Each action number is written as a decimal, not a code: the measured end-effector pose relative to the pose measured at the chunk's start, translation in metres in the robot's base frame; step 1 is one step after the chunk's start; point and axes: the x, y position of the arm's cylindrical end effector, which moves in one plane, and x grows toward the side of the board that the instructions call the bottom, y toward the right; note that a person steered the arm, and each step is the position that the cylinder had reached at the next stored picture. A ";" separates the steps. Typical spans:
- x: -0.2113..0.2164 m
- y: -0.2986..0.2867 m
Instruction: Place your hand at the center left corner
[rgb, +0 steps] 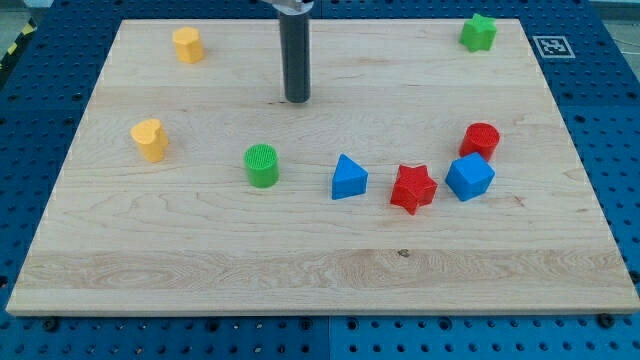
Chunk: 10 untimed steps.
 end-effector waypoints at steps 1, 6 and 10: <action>0.000 -0.013; -0.011 -0.171; 0.024 -0.237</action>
